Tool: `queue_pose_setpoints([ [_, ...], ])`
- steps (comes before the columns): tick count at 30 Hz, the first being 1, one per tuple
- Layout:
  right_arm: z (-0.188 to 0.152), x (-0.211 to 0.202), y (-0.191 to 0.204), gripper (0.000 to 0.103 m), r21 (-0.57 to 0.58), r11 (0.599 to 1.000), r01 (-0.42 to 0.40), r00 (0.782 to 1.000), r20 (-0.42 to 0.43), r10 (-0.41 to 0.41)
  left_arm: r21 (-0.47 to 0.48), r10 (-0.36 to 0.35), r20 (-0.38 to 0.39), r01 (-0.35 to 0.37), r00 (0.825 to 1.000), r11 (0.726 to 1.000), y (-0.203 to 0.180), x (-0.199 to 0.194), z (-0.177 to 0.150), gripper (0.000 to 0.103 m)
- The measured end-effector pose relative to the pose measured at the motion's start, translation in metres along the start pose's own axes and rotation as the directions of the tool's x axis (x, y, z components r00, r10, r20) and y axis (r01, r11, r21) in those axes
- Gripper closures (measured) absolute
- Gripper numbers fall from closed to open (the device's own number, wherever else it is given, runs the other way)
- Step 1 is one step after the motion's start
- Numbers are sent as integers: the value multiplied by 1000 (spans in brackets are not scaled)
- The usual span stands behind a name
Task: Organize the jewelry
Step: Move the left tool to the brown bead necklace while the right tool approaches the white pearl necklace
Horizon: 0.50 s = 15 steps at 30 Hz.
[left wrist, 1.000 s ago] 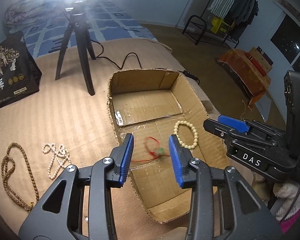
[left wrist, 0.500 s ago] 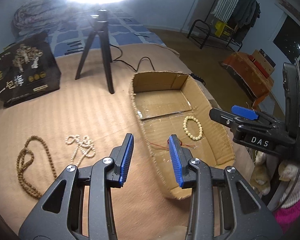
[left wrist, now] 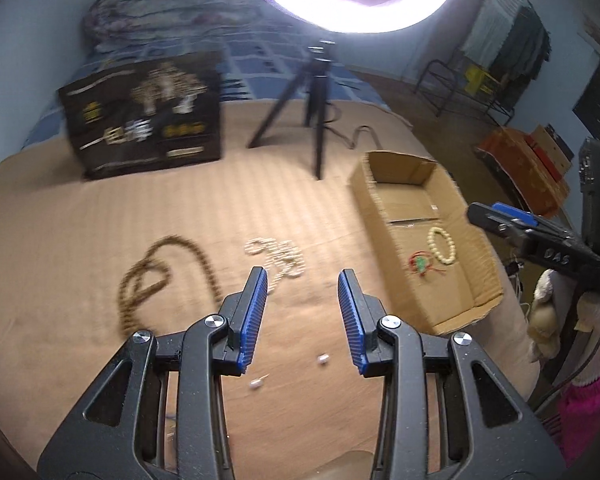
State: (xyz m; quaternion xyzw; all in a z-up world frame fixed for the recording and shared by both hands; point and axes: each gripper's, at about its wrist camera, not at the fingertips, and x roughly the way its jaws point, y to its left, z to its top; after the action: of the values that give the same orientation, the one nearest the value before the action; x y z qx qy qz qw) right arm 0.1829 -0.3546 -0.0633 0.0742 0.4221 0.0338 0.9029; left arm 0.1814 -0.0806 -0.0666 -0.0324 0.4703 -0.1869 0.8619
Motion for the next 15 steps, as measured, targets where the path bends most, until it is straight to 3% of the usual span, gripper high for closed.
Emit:
queue_pose_setpoints([
  [4, 1, 2, 17, 17, -12, 999, -33, 999, 1, 33, -49, 33, -6, -34, 999, 998, 35, -9, -8, 64],
  [8, 1, 10, 36, 17, -26, 998, -62, 998, -10, 62, -130, 48, -10, -48, 999, 990, 73, -13, -16, 49],
  [15, -2, 26, 62, 17, -67, 994, -88, 995, -45, 86, -254, 64, -53, -76, 997, 964, 128, -1, -30, 48],
])
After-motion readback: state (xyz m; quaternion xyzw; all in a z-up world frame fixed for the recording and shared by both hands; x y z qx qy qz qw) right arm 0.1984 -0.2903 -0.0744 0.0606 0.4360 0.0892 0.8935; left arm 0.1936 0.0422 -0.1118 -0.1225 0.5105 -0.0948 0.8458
